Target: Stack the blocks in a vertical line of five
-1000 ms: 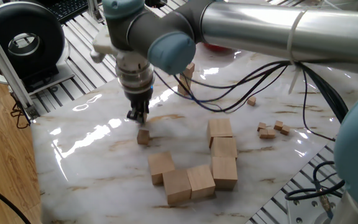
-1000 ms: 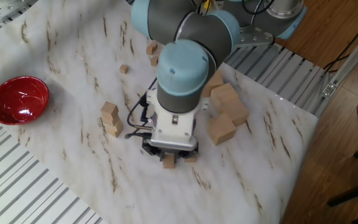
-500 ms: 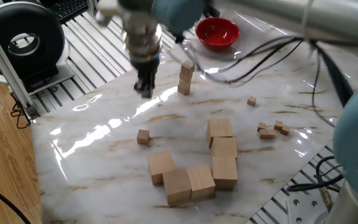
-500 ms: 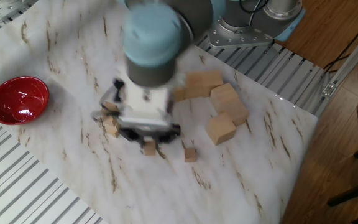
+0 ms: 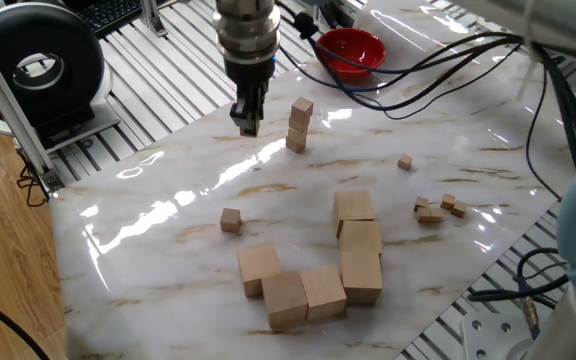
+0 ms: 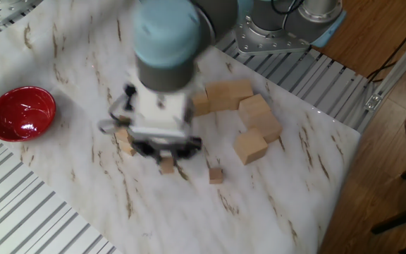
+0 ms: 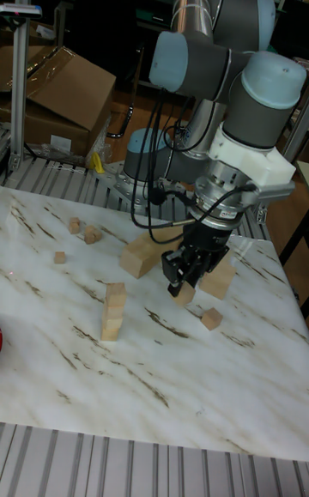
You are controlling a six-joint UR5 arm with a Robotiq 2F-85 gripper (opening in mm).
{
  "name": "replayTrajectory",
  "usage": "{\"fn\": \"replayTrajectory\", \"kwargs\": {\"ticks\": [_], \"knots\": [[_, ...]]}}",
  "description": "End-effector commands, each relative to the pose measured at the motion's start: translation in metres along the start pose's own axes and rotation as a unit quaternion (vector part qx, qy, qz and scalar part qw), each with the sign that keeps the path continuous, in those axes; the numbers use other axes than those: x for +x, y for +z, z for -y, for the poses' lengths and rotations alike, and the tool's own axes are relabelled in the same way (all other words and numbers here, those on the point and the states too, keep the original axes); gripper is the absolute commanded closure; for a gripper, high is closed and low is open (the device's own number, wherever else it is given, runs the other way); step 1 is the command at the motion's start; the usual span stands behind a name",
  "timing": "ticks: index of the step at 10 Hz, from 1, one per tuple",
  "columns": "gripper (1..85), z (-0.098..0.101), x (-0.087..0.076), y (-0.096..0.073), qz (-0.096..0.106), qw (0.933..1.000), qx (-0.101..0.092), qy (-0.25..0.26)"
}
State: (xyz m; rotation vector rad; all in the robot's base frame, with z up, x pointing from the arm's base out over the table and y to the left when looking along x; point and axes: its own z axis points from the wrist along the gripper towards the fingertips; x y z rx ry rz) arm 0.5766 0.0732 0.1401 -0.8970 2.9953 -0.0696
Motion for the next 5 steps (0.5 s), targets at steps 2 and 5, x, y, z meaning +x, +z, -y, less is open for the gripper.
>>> {"fn": "replayTrajectory", "kwargs": {"ticks": [2, 5], "knots": [[60.3, 0.025, 0.008, -0.008, -0.004, 0.9957, 0.043, 0.083], [63.0, 0.037, 0.012, -0.009, -0.006, 0.9868, 0.068, 0.146]]}}
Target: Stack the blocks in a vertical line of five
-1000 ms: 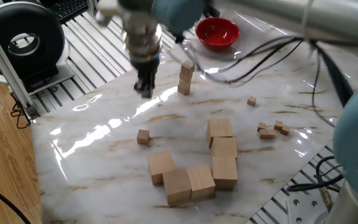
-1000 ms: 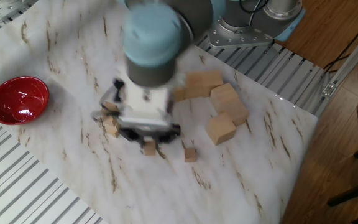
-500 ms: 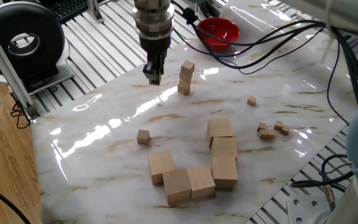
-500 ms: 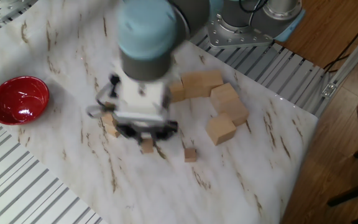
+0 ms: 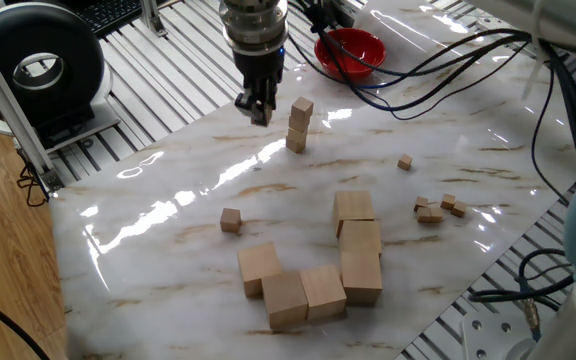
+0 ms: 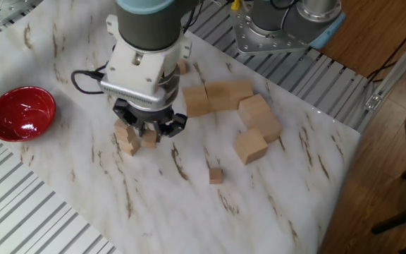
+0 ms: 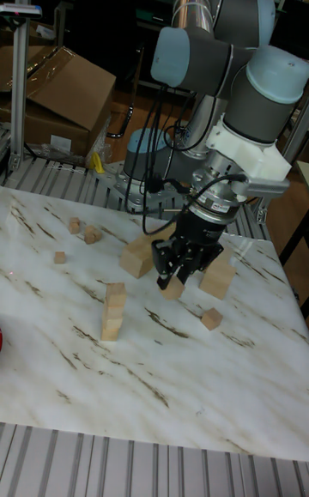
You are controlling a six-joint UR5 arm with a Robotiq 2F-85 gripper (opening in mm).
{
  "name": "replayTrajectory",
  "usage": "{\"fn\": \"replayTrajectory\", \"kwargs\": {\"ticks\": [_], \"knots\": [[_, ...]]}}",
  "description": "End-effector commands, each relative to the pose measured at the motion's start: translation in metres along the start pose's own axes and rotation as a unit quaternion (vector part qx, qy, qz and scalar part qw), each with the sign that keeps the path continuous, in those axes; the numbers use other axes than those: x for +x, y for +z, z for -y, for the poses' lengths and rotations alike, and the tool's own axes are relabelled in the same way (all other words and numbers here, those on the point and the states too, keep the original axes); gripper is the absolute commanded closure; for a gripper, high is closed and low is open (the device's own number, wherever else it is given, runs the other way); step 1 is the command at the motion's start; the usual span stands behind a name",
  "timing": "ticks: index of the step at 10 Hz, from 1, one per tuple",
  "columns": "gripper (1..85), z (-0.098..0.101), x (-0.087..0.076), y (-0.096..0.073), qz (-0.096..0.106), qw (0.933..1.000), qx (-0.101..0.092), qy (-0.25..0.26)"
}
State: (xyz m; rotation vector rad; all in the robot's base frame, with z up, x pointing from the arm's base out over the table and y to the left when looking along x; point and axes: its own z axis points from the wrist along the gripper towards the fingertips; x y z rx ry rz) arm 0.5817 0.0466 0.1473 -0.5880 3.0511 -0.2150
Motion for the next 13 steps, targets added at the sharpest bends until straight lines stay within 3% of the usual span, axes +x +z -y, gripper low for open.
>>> {"fn": "replayTrajectory", "kwargs": {"ticks": [1, 4, 6, 9, 13], "knots": [[62.0, 0.013, -0.005, -0.002, 0.013, 0.9985, 0.022, 0.049], [61.7, 0.013, -0.002, -0.002, 0.006, 0.999, 0.023, 0.038], [61.7, 0.008, -0.001, -0.002, 0.004, 0.9994, 0.012, 0.032], [62.0, 0.044, -0.001, -0.015, -0.01, 0.9999, 0.012, 0.0], [62.0, 0.061, 0.006, -0.012, -0.01, 0.9996, -0.025, 0.011]]}}
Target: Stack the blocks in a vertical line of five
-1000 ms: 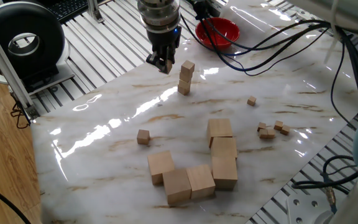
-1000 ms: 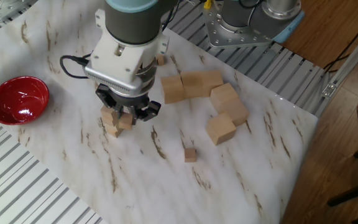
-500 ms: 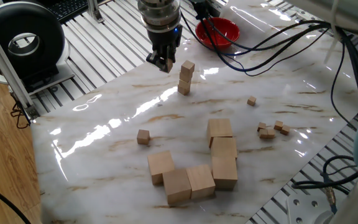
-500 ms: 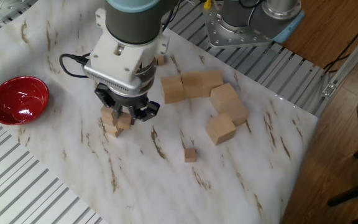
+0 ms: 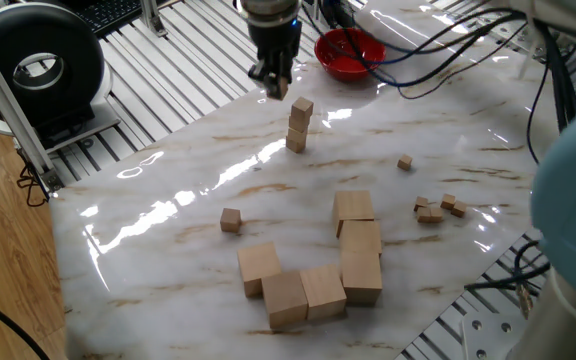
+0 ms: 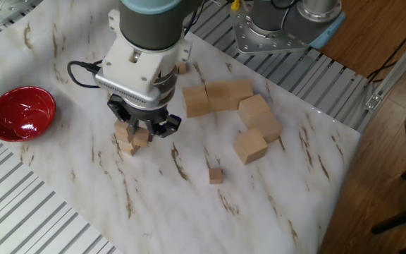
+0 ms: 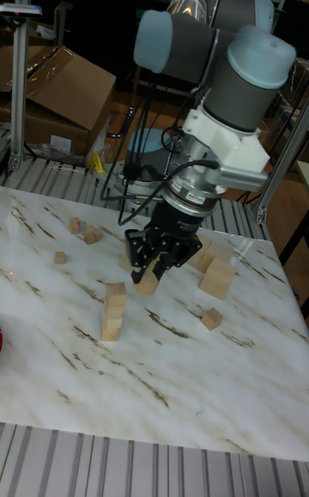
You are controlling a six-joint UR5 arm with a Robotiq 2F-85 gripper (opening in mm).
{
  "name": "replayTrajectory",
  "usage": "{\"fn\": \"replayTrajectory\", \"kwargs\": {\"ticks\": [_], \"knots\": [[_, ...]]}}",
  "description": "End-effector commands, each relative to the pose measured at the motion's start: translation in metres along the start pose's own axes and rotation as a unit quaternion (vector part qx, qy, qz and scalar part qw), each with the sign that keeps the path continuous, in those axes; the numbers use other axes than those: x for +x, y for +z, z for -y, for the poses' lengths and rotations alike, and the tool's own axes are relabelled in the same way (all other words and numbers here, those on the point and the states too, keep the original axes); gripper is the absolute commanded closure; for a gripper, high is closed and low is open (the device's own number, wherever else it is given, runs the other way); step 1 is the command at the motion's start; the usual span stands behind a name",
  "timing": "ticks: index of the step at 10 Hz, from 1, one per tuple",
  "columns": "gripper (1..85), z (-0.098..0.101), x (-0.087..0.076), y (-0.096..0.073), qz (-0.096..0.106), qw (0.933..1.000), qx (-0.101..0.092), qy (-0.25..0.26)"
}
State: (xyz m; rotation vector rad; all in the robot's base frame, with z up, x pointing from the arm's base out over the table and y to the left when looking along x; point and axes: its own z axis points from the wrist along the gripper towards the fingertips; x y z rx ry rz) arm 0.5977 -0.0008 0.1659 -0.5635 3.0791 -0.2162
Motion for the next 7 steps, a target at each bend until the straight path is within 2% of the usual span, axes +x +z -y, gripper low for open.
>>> {"fn": "replayTrajectory", "kwargs": {"ticks": [1, 3, 6, 7], "knots": [[62.0, 0.018, 0.009, 0.0, 0.002, 0.9997, -0.025, -0.004], [62.0, 0.024, 0.016, 0.002, 0.005, 0.999, -0.044, -0.003], [62.0, 0.018, 0.015, 0.012, 0.016, 0.9973, -0.07, 0.016], [62.0, 0.013, 0.014, 0.013, 0.019, 0.9956, -0.083, 0.039]]}}
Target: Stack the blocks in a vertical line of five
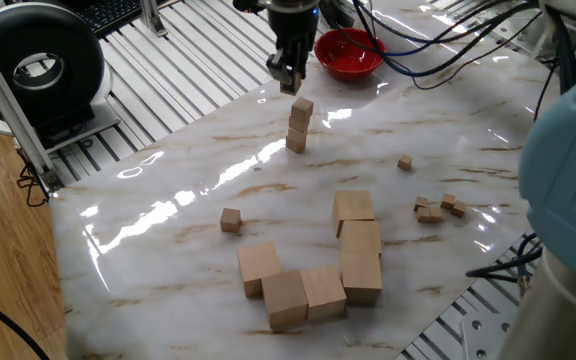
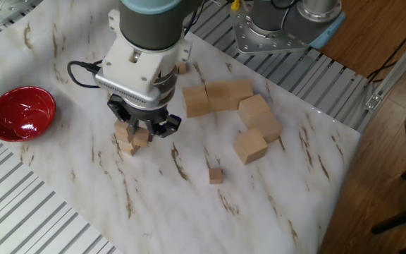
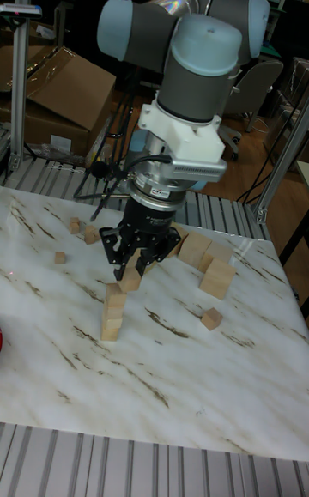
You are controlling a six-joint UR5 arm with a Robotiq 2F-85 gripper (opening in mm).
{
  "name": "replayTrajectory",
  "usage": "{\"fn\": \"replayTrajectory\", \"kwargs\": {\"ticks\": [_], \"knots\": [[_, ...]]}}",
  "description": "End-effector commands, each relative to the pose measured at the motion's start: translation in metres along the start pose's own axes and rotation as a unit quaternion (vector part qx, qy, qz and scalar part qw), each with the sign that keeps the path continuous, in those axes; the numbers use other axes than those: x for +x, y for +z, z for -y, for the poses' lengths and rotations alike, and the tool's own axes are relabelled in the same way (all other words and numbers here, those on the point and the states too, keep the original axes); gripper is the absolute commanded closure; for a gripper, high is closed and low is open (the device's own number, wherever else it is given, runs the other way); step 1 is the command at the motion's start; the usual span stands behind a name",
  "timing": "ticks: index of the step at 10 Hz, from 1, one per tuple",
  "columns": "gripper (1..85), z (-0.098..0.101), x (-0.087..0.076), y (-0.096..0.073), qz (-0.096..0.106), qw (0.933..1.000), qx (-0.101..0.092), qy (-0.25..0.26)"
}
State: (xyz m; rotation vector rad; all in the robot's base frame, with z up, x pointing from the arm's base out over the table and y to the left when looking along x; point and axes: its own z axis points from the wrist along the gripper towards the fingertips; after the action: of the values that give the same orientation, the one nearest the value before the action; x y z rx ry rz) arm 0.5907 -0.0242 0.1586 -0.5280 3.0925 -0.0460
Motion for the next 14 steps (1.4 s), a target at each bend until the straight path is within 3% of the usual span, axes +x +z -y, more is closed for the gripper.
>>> {"fn": "replayTrajectory", "kwargs": {"ticks": [1, 5, 7, 14], "knots": [[61.7, -0.007, -0.003, 0.003, 0.016, 0.9983, -0.037, 0.043], [61.7, 0.001, -0.003, 0.003, 0.018, 0.9975, -0.023, 0.065], [61.7, -0.003, -0.004, 0.002, 0.019, 0.9959, -0.031, 0.082], [62.0, 0.017, -0.003, 0.003, 0.019, 0.9997, 0.008, 0.016]]}}
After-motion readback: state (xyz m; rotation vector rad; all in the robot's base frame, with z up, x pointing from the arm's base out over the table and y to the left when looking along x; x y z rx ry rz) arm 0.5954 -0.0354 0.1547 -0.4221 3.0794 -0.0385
